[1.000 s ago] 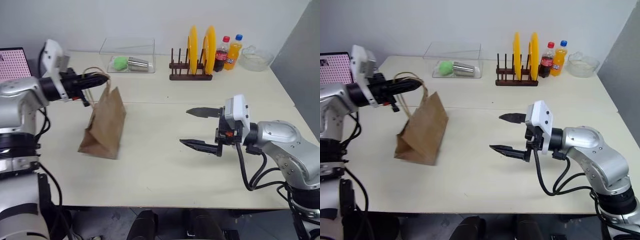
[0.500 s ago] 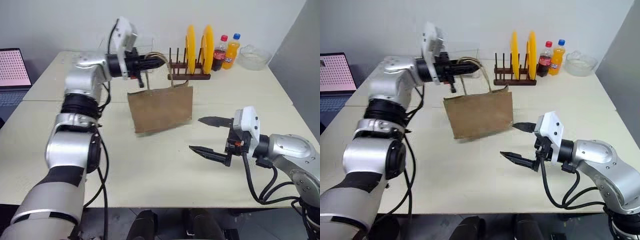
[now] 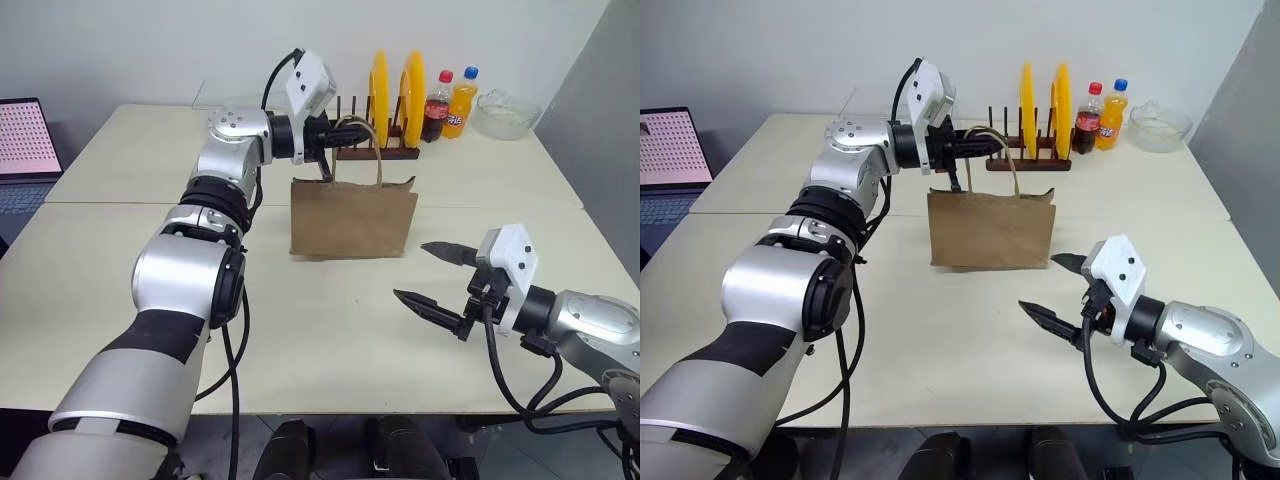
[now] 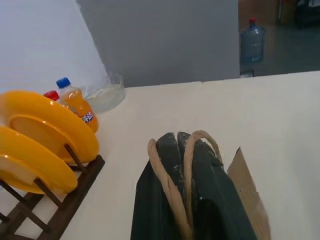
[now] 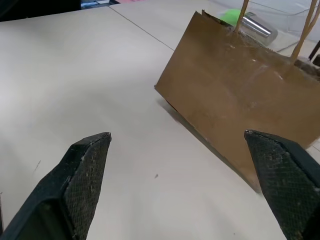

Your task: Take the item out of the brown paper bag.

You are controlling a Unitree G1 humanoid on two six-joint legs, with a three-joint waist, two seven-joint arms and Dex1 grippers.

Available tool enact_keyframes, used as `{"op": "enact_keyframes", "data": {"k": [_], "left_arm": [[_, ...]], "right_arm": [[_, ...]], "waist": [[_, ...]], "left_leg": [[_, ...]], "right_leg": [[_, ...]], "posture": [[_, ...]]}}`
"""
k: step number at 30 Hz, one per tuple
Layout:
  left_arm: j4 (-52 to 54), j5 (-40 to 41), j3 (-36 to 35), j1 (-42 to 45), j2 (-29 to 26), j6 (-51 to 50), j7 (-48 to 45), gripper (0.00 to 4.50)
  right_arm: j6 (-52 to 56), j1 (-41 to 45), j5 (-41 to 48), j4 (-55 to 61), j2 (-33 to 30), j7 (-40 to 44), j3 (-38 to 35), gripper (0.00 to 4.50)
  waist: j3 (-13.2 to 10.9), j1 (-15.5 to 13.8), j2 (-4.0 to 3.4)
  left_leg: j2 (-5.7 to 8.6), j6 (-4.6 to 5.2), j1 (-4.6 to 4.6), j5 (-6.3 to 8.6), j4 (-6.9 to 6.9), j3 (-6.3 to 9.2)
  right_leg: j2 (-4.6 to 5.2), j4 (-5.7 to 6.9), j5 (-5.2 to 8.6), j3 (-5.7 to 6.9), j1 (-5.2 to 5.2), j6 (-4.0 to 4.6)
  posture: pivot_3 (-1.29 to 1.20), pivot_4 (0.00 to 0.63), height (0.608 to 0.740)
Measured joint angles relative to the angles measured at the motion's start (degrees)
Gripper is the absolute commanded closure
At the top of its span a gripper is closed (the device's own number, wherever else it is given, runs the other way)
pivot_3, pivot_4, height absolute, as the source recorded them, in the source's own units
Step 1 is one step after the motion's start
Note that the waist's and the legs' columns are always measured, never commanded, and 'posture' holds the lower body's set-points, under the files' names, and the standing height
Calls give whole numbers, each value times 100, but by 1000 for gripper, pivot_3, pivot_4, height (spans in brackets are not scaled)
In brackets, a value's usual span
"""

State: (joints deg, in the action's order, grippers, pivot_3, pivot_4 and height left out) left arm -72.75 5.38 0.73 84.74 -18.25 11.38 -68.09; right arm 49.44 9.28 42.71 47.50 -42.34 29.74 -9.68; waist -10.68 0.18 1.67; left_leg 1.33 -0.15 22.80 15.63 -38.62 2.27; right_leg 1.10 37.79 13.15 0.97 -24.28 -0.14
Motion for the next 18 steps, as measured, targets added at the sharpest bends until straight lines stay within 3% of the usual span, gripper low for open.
{"op": "enact_keyframes", "data": {"k": [18], "left_arm": [[-277, -848, 11, 49, 111, 654, 655, 4475]], "right_arm": [[155, -135, 419, 239, -20, -522, -53, 0]], "waist": [[0, -3, 0]], "left_leg": [[1, 3, 3, 2, -14, -1]], "right_leg": [[0, 9, 0, -1, 1, -1]], "posture": [[0, 150, 740]]}}
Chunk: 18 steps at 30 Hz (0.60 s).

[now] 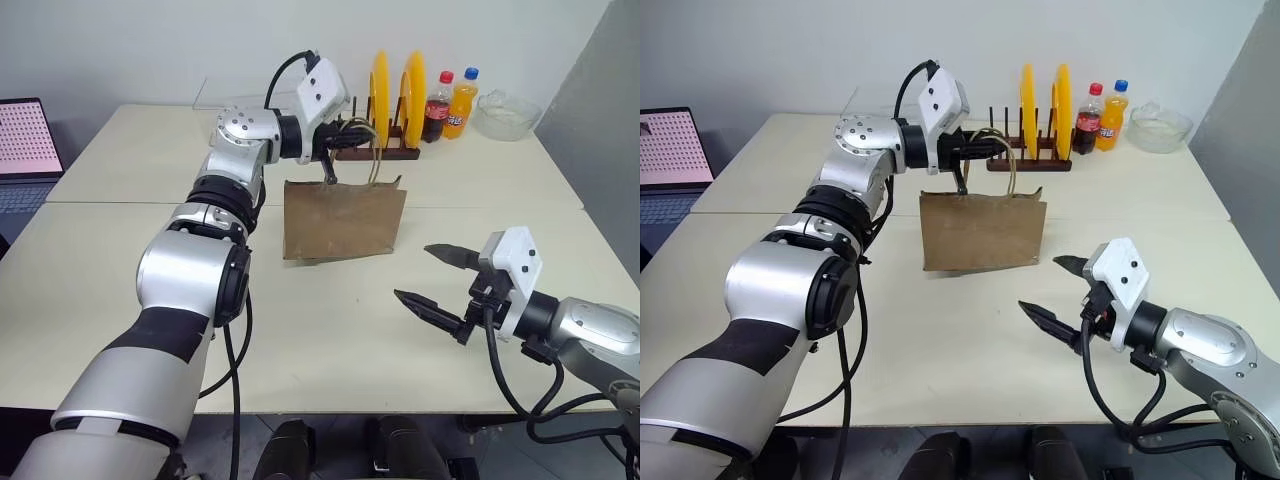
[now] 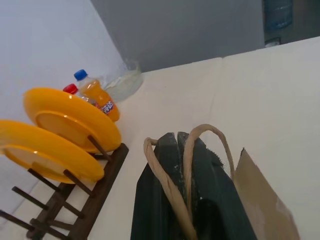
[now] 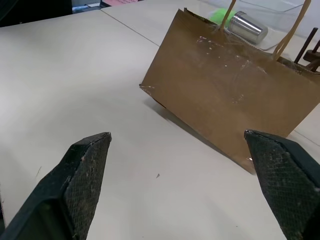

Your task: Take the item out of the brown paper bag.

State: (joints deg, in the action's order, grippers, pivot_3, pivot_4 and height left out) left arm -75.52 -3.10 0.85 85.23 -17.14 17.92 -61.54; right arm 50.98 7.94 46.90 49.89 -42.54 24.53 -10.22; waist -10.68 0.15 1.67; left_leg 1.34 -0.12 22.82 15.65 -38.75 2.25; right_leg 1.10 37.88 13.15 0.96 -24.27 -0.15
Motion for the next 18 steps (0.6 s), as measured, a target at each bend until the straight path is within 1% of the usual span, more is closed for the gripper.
{"op": "enact_keyframes", "data": {"k": [11, 18], "left_arm": [[-127, -680, 205, 8, -73, 740, 855, 4475], [-153, -869, 273, 8, -77, 1017, 1028, 4475]], "right_arm": [[3, 46, 207, 0, -29, -215, -1, 0], [3, 129, 223, -1, -57, -217, 7, 0]], "waist": [[0, -1, 0], [0, 0, 0]], "left_leg": [[0, 0, 0, 0, -2, -1], [0, 0, -1, 0, -2, -1]], "right_leg": [[0, 4, 0, -1, 0, 0], [0, 5, 0, -1, 0, 0]], "posture": [[0, 150, 740], [0, 150, 740]]}}
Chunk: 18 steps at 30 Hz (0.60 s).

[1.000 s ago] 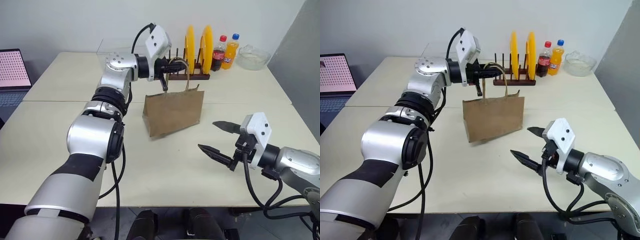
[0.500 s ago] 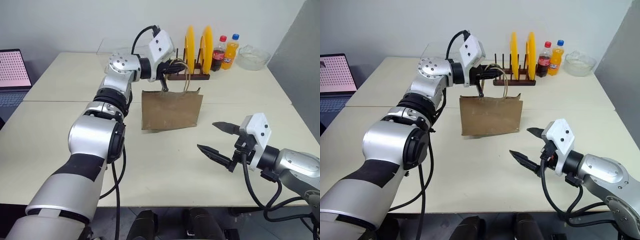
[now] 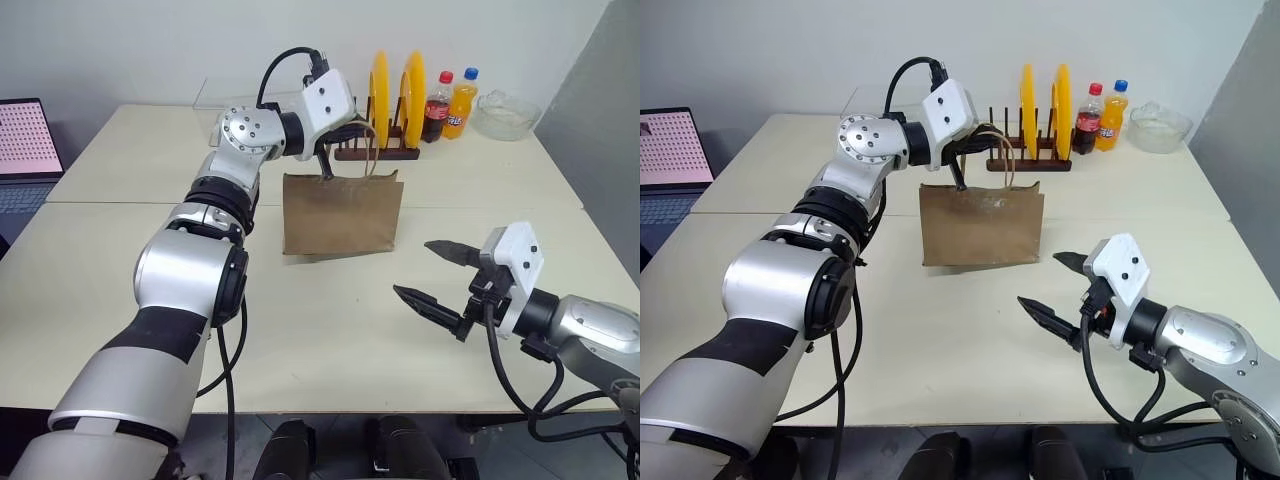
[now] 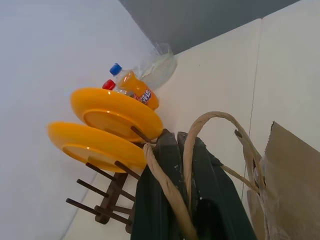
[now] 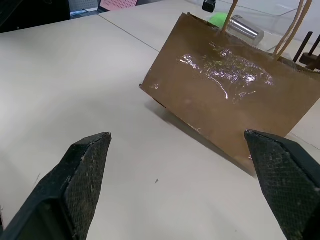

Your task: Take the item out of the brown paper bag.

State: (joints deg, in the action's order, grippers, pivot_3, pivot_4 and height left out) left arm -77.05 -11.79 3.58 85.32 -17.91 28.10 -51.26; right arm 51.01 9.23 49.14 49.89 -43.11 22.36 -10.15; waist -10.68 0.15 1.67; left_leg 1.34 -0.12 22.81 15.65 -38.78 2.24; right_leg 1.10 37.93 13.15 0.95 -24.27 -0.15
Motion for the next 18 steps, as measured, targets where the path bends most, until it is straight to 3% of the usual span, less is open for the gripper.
{"op": "enact_keyframes", "data": {"k": [18], "left_arm": [[-3, -199, 52, 0, -10, 433, 261, 4475]], "right_arm": [[0, 62, 0, -5, -26, 13, 21, 0]], "waist": [[0, 0, 0]], "left_leg": [[0, 0, 0, 0, -2, -1]], "right_leg": [[0, 3, -1, -1, 0, 1]], "posture": [[0, 150, 740]]}}
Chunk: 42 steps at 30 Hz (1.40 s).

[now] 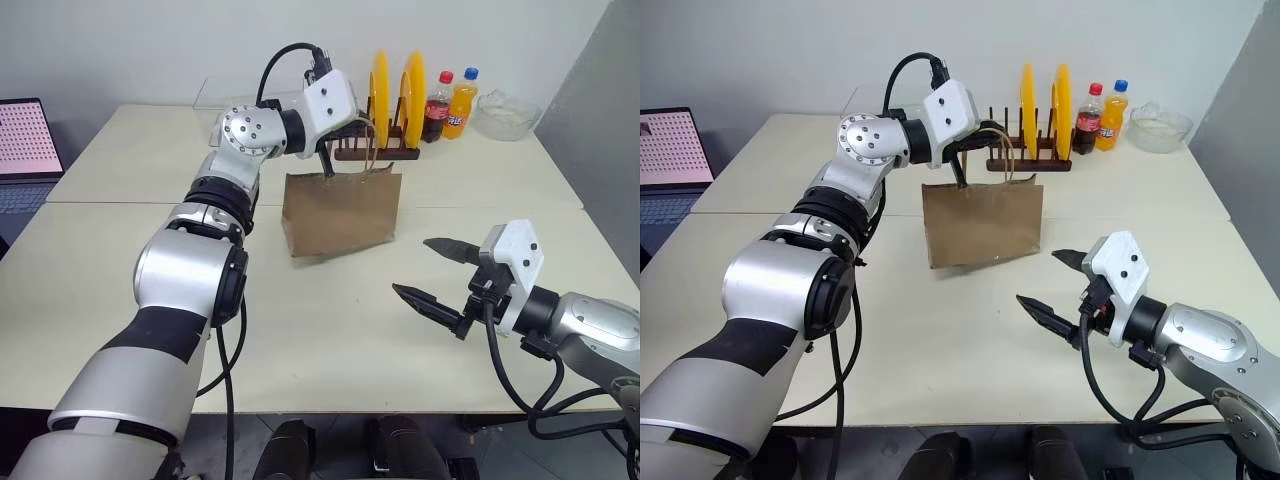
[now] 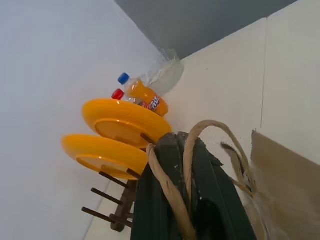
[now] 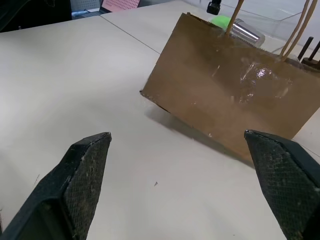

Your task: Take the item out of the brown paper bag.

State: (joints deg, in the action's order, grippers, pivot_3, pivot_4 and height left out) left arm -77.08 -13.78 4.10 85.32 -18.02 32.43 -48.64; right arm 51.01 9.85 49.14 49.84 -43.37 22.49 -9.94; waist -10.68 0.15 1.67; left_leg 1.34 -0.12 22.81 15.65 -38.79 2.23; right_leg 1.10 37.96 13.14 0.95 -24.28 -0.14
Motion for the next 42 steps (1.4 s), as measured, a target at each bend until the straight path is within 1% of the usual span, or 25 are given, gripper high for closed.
{"op": "enact_keyframes", "data": {"k": [9, 16, 23, 29, 31, 34, 37, 39, 42], "left_arm": [[-3, -120, 48, 0, 0, 124, 52, 4475], [-3, -329, 232, 0, -49, 412, 84, 4475], [-10, -470, 311, -23, -112, 424, 236, 4475], [-10, -902, 684, -113, -407, 699, 587, 4475], [-54, -968, 692, -158, -437, 666, 773, 4475], [-67, -849, 559, -159, -437, 476, 787, 4475], [-63, -643, 424, -215, -437, 410, 504, 4475], [-61, -513, 343, -315, -426, 360, 244, 4475], [-62, -370, 233, -403, -422, 186, -75, 3913]], "right_arm": [[0, 0, 2, 0, -1, -5, 1, 0], [1, 0, 51, 0, -8, -5, 2, 0], [2, 0, 121, 1, -21, -22, 8, 0], [3, 9, 137, 0, -41, -46, 59, 0], [3, 37, 149, 0, -41, -55, 117, 0], [3, 102, 151, -1, -41, -81, 203, 0], [2, 164, 148, -18, -41, -107, 224, 0], [-1, 197, 147, -30, -41, -109, 227, 0], [-2, 220, 134, -77, -41, -105, 248, 0]], "waist": [[0, 0, 0], [0, 0, 0], [0, 0, 0], [0, 1, 0], [0, 0, 0], [0, -2, 0], [0, -1, 0], [0, 0, 0], [0, 1, 0]], "left_leg": [[0, 0, 0, 0, -1, -1], [0, 0, -1, 0, -1, -2], [0, 0, -2, 0, -3, -3], [0, 0, -4, 0, -3, -3], [0, 0, -3, 0, -6, -2], [1, 0, -3, 0, -8, -3], [1, 0, -4, 0, -8, -3], [1, 0, -5, 0, -8, -3], [1, 0, -5, 0, -8, -3]], "right_leg": [[0, 1, -1, 0, 0, 1], [0, 2, -2, -2, 0, 3], [0, 3, -2, -2, 0, 3], [0, 6, -2, -3, 2, 4], [1, 6, -3, -3, 1, 2], [1, 6, -2, -3, 2, 0], [1, 8, -4, -2, 2, 4], [0, 9, -16, -2, 2, 24], [0, 9, -16, -2, 2, 25]], "posture": [[0, 150, 740], [0, 150, 740], [0, 150, 740], [0, 150, 740], [0, 150, 740], [0, 150, 740], [0, 150, 740], [0, 150, 740], [0, 150, 740]]}}
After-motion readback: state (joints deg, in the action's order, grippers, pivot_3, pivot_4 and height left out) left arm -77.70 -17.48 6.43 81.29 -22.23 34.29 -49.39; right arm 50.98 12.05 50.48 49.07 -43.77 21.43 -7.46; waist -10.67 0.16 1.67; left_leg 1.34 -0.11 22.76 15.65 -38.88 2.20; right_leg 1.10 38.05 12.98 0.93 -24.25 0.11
